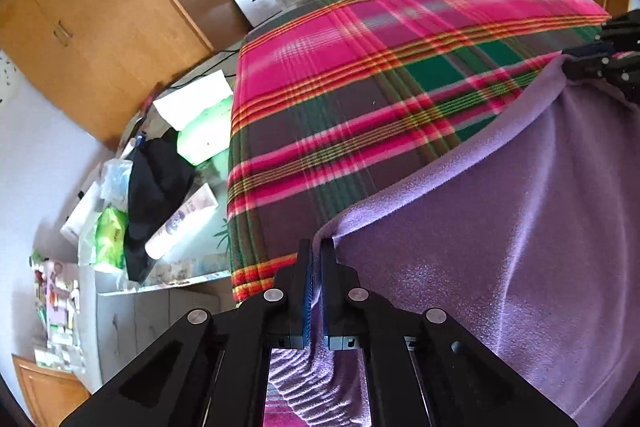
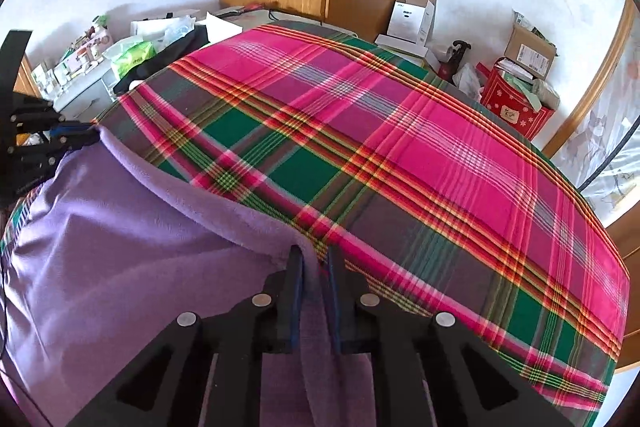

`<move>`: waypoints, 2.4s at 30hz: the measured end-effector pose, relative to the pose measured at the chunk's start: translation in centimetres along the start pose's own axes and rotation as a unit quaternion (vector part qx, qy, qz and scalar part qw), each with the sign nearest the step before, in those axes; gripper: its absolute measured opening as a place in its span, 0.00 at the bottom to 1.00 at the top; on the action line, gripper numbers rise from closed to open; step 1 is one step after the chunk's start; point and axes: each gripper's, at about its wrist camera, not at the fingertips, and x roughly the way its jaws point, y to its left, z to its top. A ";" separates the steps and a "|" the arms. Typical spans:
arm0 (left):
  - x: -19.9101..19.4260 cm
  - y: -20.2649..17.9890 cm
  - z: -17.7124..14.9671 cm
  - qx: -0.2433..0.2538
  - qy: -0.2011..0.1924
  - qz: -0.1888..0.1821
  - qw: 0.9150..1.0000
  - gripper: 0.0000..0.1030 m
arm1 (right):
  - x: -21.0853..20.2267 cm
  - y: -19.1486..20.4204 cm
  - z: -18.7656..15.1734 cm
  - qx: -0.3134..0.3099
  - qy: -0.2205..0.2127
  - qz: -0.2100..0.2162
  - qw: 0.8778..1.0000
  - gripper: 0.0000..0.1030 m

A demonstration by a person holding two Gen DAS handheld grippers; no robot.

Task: Fold clothes

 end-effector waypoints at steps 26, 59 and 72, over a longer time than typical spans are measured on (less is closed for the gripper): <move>0.5 0.2 -0.1 -0.023 0.013 0.011 1.000 0.06 | -5.8 -2.0 -6.3 -0.016 0.002 0.013 1.000 0.30; 0.3 0.0 -0.2 -0.030 0.006 0.023 0.999 0.06 | -10.6 -4.4 -13.6 0.032 -0.039 -0.094 0.994 0.02; 0.2 0.2 -0.3 -0.041 0.002 0.023 0.999 0.06 | -9.1 -9.5 -7.1 0.056 -0.074 -0.155 0.984 0.02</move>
